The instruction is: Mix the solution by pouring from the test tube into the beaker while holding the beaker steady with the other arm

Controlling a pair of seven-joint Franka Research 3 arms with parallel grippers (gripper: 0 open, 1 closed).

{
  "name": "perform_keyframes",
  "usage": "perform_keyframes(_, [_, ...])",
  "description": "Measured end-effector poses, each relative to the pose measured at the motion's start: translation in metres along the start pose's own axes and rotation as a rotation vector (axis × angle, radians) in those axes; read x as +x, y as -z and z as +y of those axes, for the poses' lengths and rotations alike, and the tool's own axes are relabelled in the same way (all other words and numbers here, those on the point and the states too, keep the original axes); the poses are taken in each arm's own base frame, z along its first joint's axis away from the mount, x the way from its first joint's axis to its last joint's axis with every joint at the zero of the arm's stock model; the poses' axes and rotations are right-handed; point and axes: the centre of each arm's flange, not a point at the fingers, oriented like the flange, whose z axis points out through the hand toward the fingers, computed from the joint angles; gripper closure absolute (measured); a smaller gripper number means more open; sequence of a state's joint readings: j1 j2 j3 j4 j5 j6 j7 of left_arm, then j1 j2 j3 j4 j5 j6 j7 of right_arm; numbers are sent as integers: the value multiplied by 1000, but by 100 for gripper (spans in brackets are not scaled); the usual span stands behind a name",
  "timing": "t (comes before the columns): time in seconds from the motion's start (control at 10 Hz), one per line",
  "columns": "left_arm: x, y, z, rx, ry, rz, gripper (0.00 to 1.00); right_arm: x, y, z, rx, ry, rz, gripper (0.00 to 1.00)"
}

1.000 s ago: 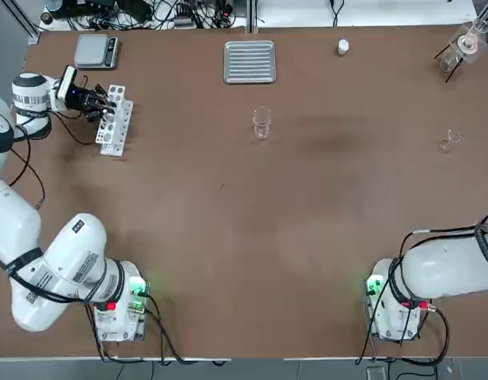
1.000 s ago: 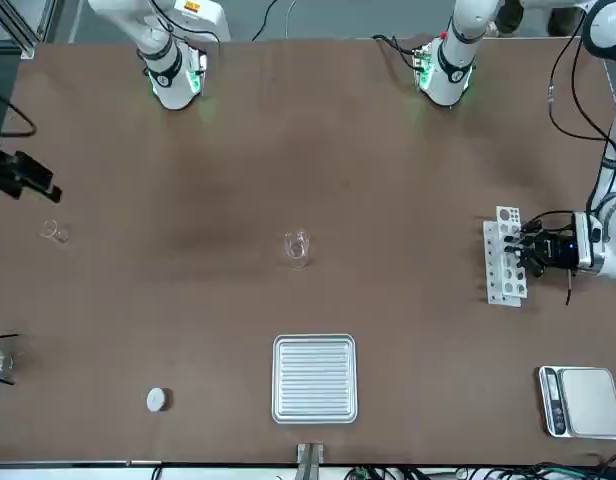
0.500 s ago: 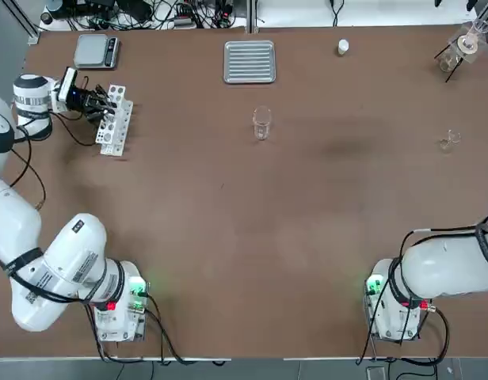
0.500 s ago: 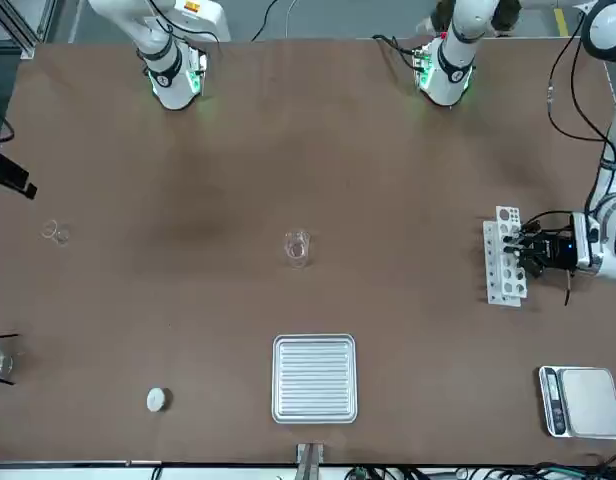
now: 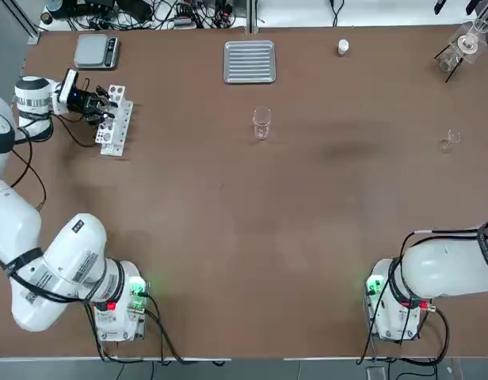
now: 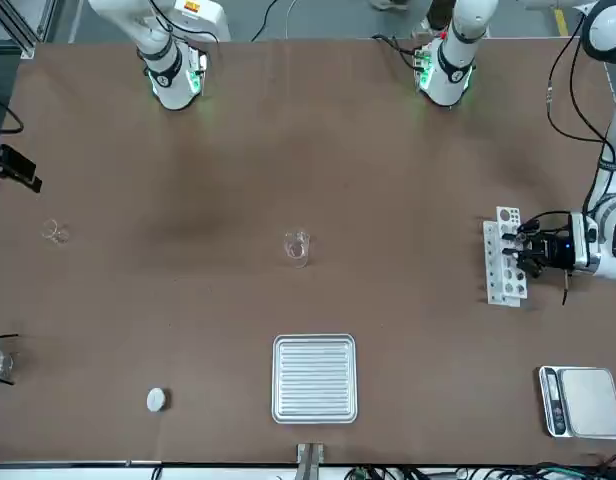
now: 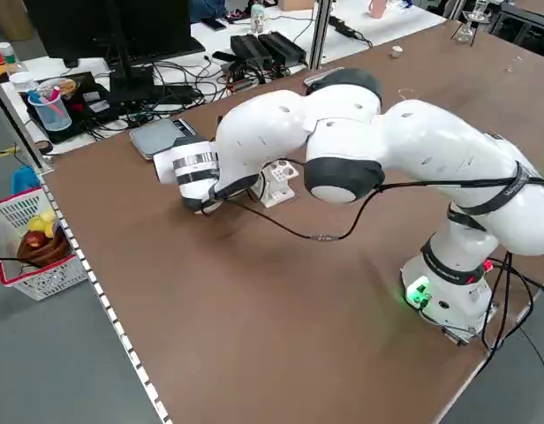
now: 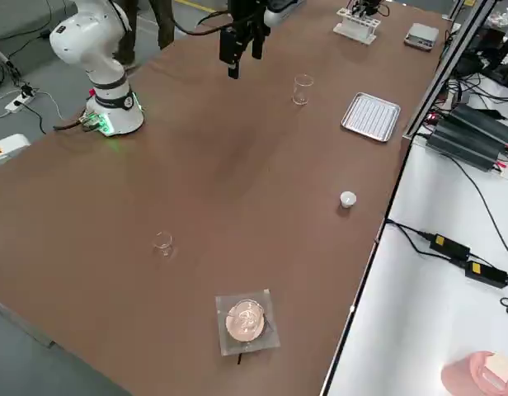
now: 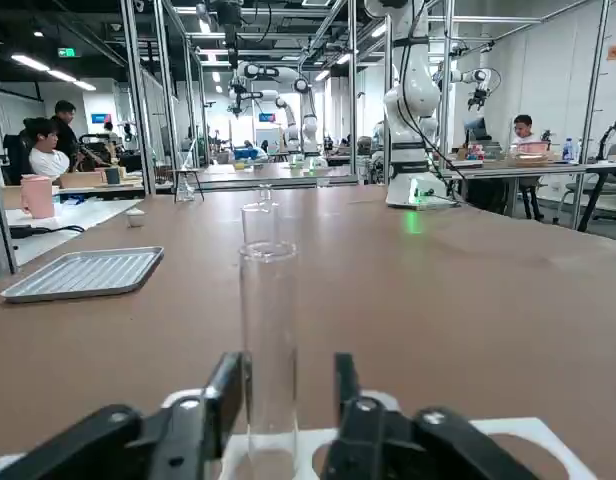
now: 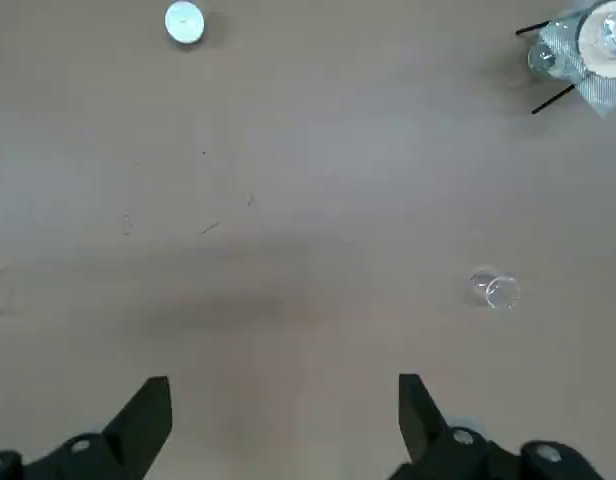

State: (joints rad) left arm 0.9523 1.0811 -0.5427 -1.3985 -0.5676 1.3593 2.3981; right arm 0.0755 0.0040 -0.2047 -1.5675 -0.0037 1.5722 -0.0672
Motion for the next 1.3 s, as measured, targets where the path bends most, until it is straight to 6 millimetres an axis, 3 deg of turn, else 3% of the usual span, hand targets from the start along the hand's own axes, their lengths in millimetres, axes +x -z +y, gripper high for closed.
perform_keyframes(0.2, [1, 0, 0, -2, -3, 2, 45, 1, 1, -1, -2, 7, 6, 0])
perform_keyframes(0.3, [5, 2, -2, -1, -11, -1, 38, 1, 1, -2, -2, 11, 7, 0])
perform_keyframes(0.5, [25, 11, -6, -5, -36, -20, 9, 1, 1, -7, -3, 21, 10, 0])
perform_keyframes(0.6, [38, 16, -7, -13, -45, -31, 0, 1, 1, -9, -3, 23, 10, 0])
perform_keyframes(1.0, [89, 47, 6, -18, -66, -76, 0, 0, 2, -8, -3, 23, 11, 0])
perform_keyframes(1.2, [133, 72, 13, -8, -43, -167, 0, -1, 2, -8, -2, 23, 11, 0])
perform_keyframes(1.3, [166, 80, 12, -15, -25, -244, 0, -1, 2, -8, -2, 23, 10, 0])
